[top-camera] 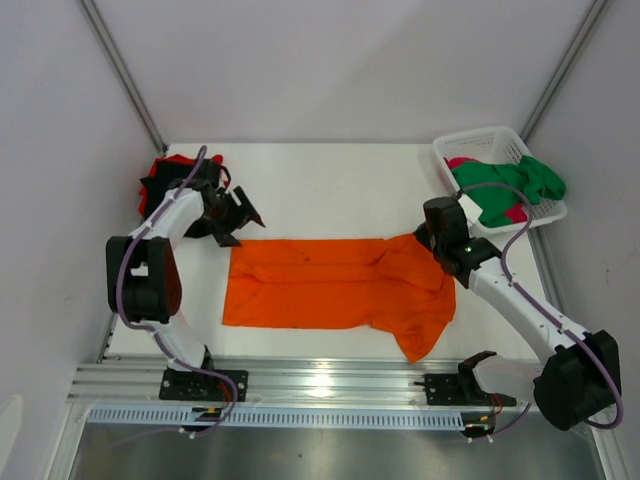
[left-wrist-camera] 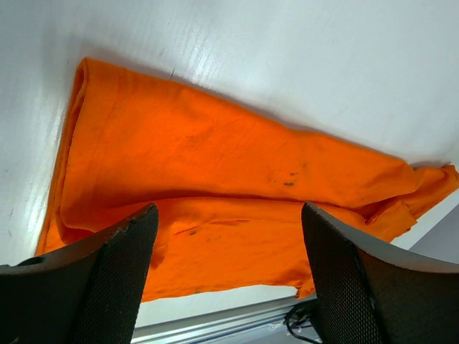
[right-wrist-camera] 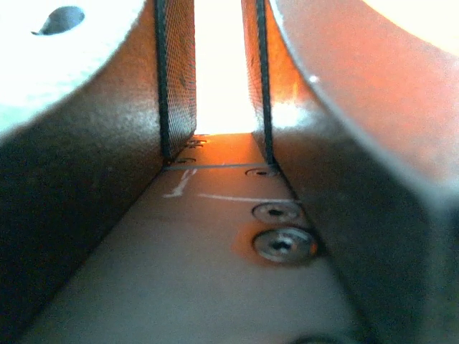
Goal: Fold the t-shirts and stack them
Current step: Fold the flattened tshirt in 1/3 of the way
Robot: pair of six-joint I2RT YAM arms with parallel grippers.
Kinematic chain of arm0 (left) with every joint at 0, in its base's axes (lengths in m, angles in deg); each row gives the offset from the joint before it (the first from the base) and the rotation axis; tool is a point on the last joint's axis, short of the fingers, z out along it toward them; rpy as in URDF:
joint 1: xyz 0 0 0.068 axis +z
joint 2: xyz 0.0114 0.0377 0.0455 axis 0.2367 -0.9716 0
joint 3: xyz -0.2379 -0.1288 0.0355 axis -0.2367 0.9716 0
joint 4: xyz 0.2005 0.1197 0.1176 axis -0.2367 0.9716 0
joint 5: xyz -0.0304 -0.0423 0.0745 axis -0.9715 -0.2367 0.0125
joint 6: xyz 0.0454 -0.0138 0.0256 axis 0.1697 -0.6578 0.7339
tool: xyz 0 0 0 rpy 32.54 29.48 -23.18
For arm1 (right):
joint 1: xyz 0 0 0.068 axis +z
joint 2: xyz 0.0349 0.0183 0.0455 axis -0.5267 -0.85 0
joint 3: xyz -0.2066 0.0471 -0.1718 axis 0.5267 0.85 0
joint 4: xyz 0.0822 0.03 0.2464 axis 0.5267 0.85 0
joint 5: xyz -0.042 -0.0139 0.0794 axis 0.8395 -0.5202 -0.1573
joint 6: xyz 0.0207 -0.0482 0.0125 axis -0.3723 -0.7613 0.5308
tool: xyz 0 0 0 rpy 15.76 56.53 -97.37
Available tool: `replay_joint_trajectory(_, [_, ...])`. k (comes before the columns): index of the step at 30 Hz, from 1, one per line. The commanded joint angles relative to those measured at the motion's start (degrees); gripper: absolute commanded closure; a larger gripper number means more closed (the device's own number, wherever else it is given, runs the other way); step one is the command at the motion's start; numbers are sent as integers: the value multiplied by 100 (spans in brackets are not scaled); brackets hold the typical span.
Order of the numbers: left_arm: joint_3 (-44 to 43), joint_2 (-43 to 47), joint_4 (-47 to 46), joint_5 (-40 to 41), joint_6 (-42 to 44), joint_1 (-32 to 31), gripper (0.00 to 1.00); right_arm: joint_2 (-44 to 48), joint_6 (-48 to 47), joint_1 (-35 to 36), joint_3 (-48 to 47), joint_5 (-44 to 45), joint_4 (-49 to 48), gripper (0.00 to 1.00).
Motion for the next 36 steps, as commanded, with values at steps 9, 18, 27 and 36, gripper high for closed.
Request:
replay_joint_trajectory(9, [405, -328, 106, -236, 156, -129, 17, 18, 666, -43, -34, -64, 902, 75])
replay_joint_trajectory(18, [1196, -21, -158, -315, 165, -297, 17, -70, 631, -25, -26, -170, 832, 75])
replay_joint_trajectory(27, [1170, -30, 18, -113, 288, -297, 17, -298, 569, -42, -87, -328, 665, 75])
replay_joint_trajectory(36, [1153, -47, -88, -315, 306, -297, 17, -421, 7, -43, 851, -1145, -1539, 75])
